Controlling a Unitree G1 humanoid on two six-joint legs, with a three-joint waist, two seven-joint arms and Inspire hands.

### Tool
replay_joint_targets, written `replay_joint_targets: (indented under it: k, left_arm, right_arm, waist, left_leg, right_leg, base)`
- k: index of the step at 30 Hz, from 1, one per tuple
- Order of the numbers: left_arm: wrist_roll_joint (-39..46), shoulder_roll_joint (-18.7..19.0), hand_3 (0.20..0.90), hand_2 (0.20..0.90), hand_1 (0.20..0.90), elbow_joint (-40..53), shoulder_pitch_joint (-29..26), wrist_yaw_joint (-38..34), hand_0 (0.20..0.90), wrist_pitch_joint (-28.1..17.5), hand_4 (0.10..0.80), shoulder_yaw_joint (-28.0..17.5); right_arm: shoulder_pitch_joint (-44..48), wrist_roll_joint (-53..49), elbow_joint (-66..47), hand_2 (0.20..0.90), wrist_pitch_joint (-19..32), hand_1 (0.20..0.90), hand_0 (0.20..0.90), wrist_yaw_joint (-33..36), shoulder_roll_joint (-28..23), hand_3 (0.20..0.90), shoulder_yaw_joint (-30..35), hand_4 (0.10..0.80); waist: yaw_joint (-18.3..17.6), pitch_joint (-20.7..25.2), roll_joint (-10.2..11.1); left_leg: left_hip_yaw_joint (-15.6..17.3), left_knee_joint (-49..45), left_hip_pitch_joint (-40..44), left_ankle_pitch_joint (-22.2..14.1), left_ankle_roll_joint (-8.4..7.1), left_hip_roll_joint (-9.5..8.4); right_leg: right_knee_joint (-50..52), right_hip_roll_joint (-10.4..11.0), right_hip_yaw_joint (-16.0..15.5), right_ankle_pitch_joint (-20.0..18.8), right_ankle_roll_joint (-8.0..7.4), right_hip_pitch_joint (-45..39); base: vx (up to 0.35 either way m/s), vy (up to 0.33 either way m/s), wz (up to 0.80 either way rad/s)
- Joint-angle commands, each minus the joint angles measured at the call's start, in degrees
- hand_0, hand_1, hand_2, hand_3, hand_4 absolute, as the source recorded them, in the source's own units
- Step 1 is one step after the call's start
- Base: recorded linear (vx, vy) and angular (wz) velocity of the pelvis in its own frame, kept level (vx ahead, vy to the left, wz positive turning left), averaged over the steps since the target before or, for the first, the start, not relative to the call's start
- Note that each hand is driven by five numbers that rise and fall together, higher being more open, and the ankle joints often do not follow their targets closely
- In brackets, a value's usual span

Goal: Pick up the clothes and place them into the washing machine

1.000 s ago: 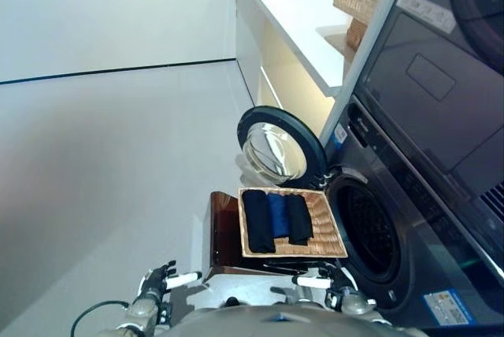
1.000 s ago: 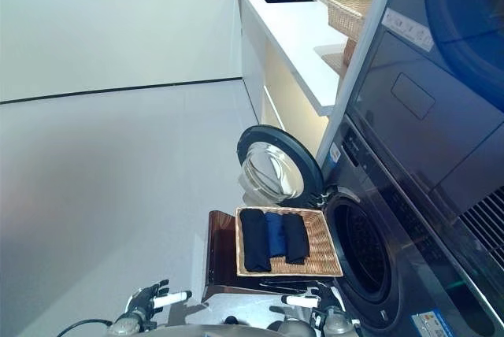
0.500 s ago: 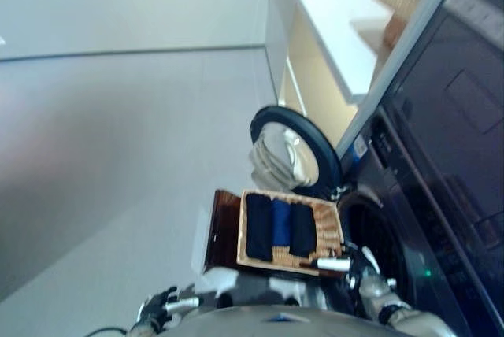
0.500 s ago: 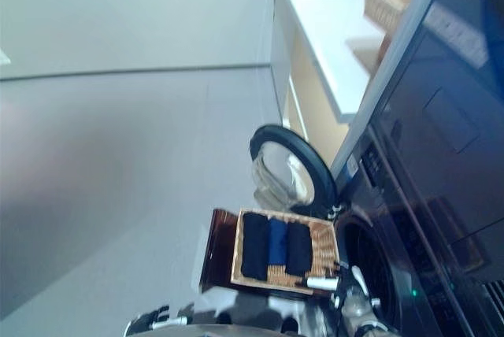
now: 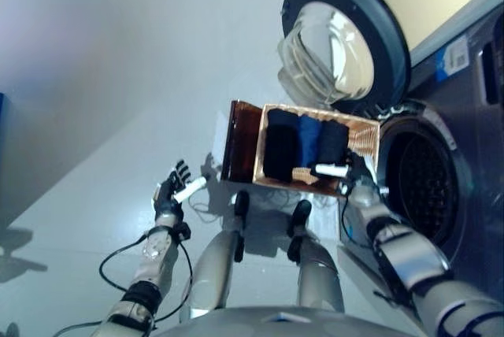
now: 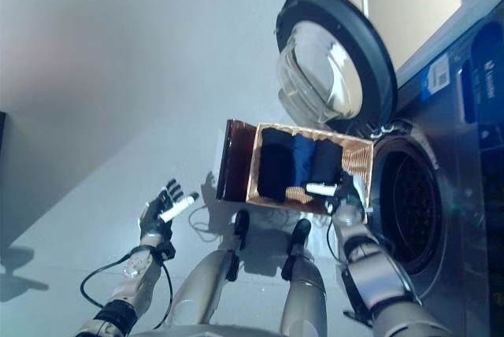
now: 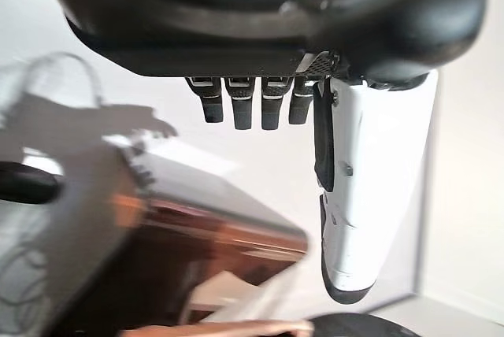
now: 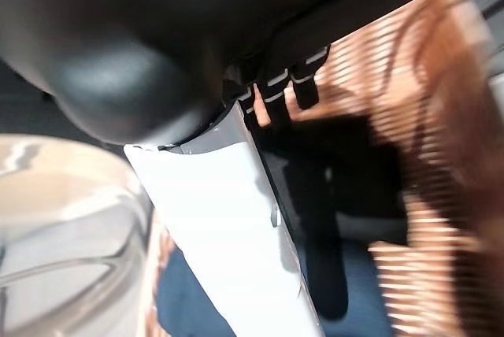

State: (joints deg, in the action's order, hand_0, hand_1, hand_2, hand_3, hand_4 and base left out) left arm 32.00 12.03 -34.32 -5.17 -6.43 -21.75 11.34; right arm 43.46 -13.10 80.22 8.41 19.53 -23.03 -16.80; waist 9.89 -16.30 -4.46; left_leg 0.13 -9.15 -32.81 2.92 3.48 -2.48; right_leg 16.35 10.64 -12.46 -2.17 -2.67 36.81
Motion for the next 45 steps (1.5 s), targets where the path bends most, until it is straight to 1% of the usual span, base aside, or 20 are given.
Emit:
replay_joint_targets:
  k: [1, 3, 4, 5, 12, 16, 17, 18, 19, 21, 24, 25, 26, 28, 29, 30, 33, 37, 42, 45]
  left_arm:
    - [0.12, 1.6, 0.9, 0.9, 0.9, 7.25, 0.26, -2.15, 0.9, -5.06, 0.8, -2.77]
    - [0.05, 1.85, 0.9, 0.9, 0.9, 9.3, 0.22, -2.4, 0.9, -5.14, 0.8, -3.25]
    - [0.35, 1.74, 0.9, 0.9, 0.9, 9.86, 0.47, -2.32, 0.9, -5.03, 0.8, -3.39]
    - [0.7, 1.61, 0.9, 0.9, 0.9, 9.91, 0.64, -2.28, 0.9, -5.0, 0.8, -3.26]
    - [1.57, 1.0, 0.9, 0.9, 0.9, 9.71, 2.18, -2.23, 0.9, -4.39, 0.8, -1.65]
    - [1.65, 0.85, 0.9, 0.9, 0.9, 10.27, 3.05, -2.17, 0.9, -4.17, 0.8, -1.18]
    - [1.69, 0.77, 0.9, 0.9, 0.9, 10.41, 3.16, -2.34, 0.9, -4.13, 0.8, -0.86]
    - [1.68, 0.76, 0.9, 0.9, 0.9, 10.42, 3.16, -2.35, 0.9, -4.12, 0.8, -0.86]
    - [1.81, 0.69, 0.9, 0.9, 0.9, 10.41, 3.33, -2.5, 0.9, -4.16, 0.8, -0.57]
    - [1.73, 0.73, 0.9, 0.9, 0.9, 10.61, 3.28, -2.57, 0.9, -4.17, 0.8, -0.36]
    - [1.48, 0.46, 0.9, 0.9, 0.9, 11.04, 3.14, -3.05, 0.9, -4.13, 0.8, 0.62]
    - [1.26, 0.31, 0.9, 0.9, 0.9, 11.21, 3.1, -3.22, 0.9, -4.1, 0.8, 0.98]
    - [1.11, 0.29, 0.9, 0.9, 0.9, 11.42, 2.97, -3.46, 0.9, -4.06, 0.8, 1.16]
    - [0.56, 0.25, 0.9, 0.9, 0.9, 11.99, 2.57, -4.12, 0.9, -4.19, 0.8, 1.41]
    - [0.4, 0.22, 0.9, 0.9, 0.9, 12.61, 2.35, -4.53, 0.9, -4.28, 0.8, 1.44]
    - [0.38, 0.2, 0.9, 0.9, 0.9, 12.64, 2.35, -4.56, 0.9, -4.26, 0.8, 1.44]
    - [-0.77, 0.07, 0.9, 0.9, 0.9, 12.9, 1.0, -5.9, 0.9, -4.59, 0.8, 1.83]
    - [-0.53, 0.18, 0.9, 0.9, 0.9, 12.2, 0.54, -6.13, 0.9, -4.89, 0.8, 2.34]
    - [-0.38, 0.2, 0.9, 0.9, 0.9, 12.27, 0.17, -7.6, 0.9, -5.28, 0.8, 1.97]
    - [-0.37, 0.1, 0.9, 0.9, 0.9, 11.67, 0.25, -7.69, 0.9, -5.44, 0.8, 1.63]
  right_arm:
    - [3.6, -0.89, 1.15, 0.9, 0.71, 0.9, 0.9, 3.61, -5.34, 0.9, -3.72, 0.8]
    - [5.19, -0.44, 1.94, 0.9, 0.38, 0.9, 0.9, 3.84, -6.32, 0.9, -4.06, 0.8]
    - [5.69, -0.13, 2.2, 0.9, 0.15, 0.9, 0.9, 3.9, -6.71, 0.9, -4.29, 0.8]
    - [6.63, 0.17, 2.66, 0.9, -0.03, 0.9, 0.9, 4.06, -7.06, 0.9, -4.56, 0.8]
    - [9.55, 1.53, 5.05, 0.9, -1.15, 0.9, 0.9, 4.75, -8.6, 0.9, -5.15, 0.8]
    - [10.07, 2.21, 5.65, 0.9, -1.3, 0.9, 0.9, 5.32, -9.61, 0.9, -4.97, 0.8]
    - [10.15, 2.61, 5.98, 0.9, -1.42, 0.9, 0.9, 5.59, -9.32, 0.9, -5.23, 0.8]
    - [10.15, 2.62, 5.97, 0.9, -1.43, 0.9, 0.9, 5.6, -9.32, 0.9, -5.23, 0.8]
    - [10.51, 3.63, 6.29, 0.9, -1.54, 0.9, 0.9, 6.02, -9.21, 0.9, -5.81, 0.8]
    - [10.81, 4.09, 6.64, 0.9, -1.8, 0.9, 0.9, 6.11, -9.49, 0.9, -6.0, 0.8]
    - [12.57, 7.14, 8.38, 0.9, -3.17, 0.9, 0.9, 7.07, -11.23, 0.9, -7.44, 0.8]
    - [12.9, 8.21, 8.86, 0.862, -3.67, 0.862, 0.862, 7.23, -11.52, 0.862, -7.96, 0.773]
    - [13.39, 8.95, 9.17, 0.546, -4.01, 0.546, 0.546, 7.41, -11.96, 0.546, -8.28, 0.547]
    - [14.09, 11.28, 9.96, 0.37, -4.94, 0.37, 0.37, 7.42, -12.99, 0.37, -9.14, 0.422]
    - [14.47, 11.84, 10.05, 0.321, -5.13, 0.321, 0.321, 7.51, -13.38, 0.321, -9.31, 0.386]
    - [14.49, 11.85, 10.06, 0.2, -5.13, 0.2, 0.2, 7.5, -13.39, 0.2, -9.32, 0.3]
    - [14.08, 13.56, 9.92, 0.2, -5.4, 0.2, 0.2, 8.15, -14.25, 0.2, -9.29, 0.3]
    - [13.23, 14.26, 9.25, 0.2, -5.23, 0.2, 0.2, 8.56, -13.88, 0.2, -9.47, 0.3]
    - [12.64, 14.02, 9.04, 0.2, -5.35, 0.2, 0.2, 9.17, -13.1, 0.2, -9.1, 0.3]
    - [11.51, 12.08, 8.52, 0.2, -4.61, 0.2, 0.2, 9.92, -12.59, 0.2, -7.23, 0.3]
  waist:
    - [0.52, 3.1, -1.16]
    - [0.83, 3.0, -1.69]
    - [1.05, 3.15, -1.82]
    - [1.24, 2.98, -2.15]
    - [1.92, 2.45, -4.32]
    - [2.35, 1.99, -5.51]
    - [2.72, 1.6, -6.2]
    - [2.72, 1.63, -6.2]
    - [3.0, 1.37, -6.76]
    - [3.17, 1.27, -6.98]
    - [4.0, 0.87, -8.22]
    - [4.39, 0.86, -8.61]
    - [4.78, 0.77, -8.93]
    - [5.45, 0.54, -9.54]
    - [5.66, 0.41, -9.76]
    - [5.67, 0.45, -9.74]
    - [5.98, 0.37, -10.01]
    - [5.86, 0.39, -9.8]
    - [5.69, 1.18, -9.21]
    - [4.83, 1.65, -8.5]
  left_leg:
    - [0.19, -5.13, -4.4, -3.82, -4.44, -0.47]
    - [0.53, -5.71, -5.54, -4.09, -4.22, -0.52]
    - [0.37, -5.96, -5.03, -5.85, -4.37, -0.61]
    - [0.41, -6.11, -5.39, -5.97, -4.28, -0.62]
    - [0.57, -5.21, -6.53, -5.32, -4.18, -1.33]
    - [0.47, -4.79, -7.03, -4.87, -4.17, -1.59]
    - [0.36, -4.96, -7.75, -4.68, -4.17, -1.73]
    - [0.36, -4.98, -7.79, -4.69, -4.17, -1.74]
    - [0.16, -5.2, -8.68, -4.5, -4.15, -1.87]
    - [0.0, -5.37, -9.28, -4.42, -4.18, -1.93]
    - [-0.21, -5.84, -11.52, -3.89, -4.41, -2.19]
    - [-0.35, -5.92, -12.13, -3.77, -4.46, -2.34]
    - [-0.47, -6.27, -12.88, -3.69, -4.51, -2.49]
    - [-0.66, -7.52, -14.51, -3.71, -4.48, -2.68]
    - [-0.66, -8.21, -15.28, -3.79, -4.44, -2.75]
    - [-0.63, -8.27, -15.37, -3.82, -4.43, -2.76]
    - [-0.89, -9.54, -17.0, -3.96, -4.43, -3.06]
    - [-1.1, -9.24, -16.64, -3.77, -4.48, -3.13]
    - [-1.33, -9.04, -16.47, -3.95, -4.51, -3.39]
    - [-1.34, -8.18, -15.11, -3.77, -4.62, -3.2]
  right_leg:
    - [4.07, 1.83, 2.62, 3.15, -2.11, 0.69]
    - [4.82, 1.91, 3.2, 3.46, -1.99, 2.05]
    - [5.57, 1.91, 3.67, 5.2, -2.37, 1.95]
    - [5.91, 1.92, 3.87, 5.24, -2.36, 2.63]
    - [7.08, 2.28, 4.63, 5.64, -2.38, 4.66]
    - [7.41, 2.48, 4.51, 5.76, -2.46, 5.27]
    - [7.88, 2.62, 4.33, 5.87, -2.43, 5.82]
    - [7.91, 2.63, 4.33, 5.88, -2.43, 5.86]
    - [8.45, 2.75, 4.35, 6.02, -2.43, 6.67]
    - [8.82, 2.84, 4.36, 6.13, -2.42, 7.24]
    - [10.31, 3.44, 4.14, 6.59, -2.4, 9.53]
    - [10.7, 3.62, 4.05, 6.74, -2.4, 10.1]
    - [11.43, 3.82, 4.04, 6.94, -2.34, 10.8]
    - [13.07, 4.02, 4.25, 7.4, -2.24, 12.29]
    - [14.06, 4.14, 4.41, 7.6, -2.19, 13.14]
    - [14.14, 4.16, 4.44, 7.63, -2.19, 13.26]
    - [15.66, 4.7, 4.33, 8.19, -2.08, 14.65]
    - [15.78, 4.54, 4.42, 8.41, -2.0, 14.41]
    - [15.72, 4.5, 4.35, 8.26, -1.97, 14.52]
    - [14.78, 4.16, 4.22, 8.08, -1.94, 13.0]
  base:
    - [0.015, 0.077, 0.02]
    - [0.059, 0.066, -0.05]
    - [0.106, 0.033, -0.09]
    - [0.116, 0.023, -0.09]
    - [0.013, 0.035, -0.05]
    - [0.0, 0.0, 0.0]
    - [0.0, 0.0, 0.0]
    - [0.0, 0.0, 0.0]
    - [-0.009, 0.002, 0.04]
    - [-0.012, 0.001, 0.06]
    - [-0.022, -0.001, 0.07]
    - [-0.028, 0.001, 0.1]
    - [-0.029, -0.003, 0.15]
    - [-0.029, 0.0, 0.21]
    - [-0.016, 0.003, 0.17]
    - [-0.011, 0.001, 0.17]
    - [0.015, -0.01, 0.16]
    - [0.021, 0.006, 0.05]
    - [0.0, 0.0, 0.0]
    - [0.0, 0.0, 0.0]
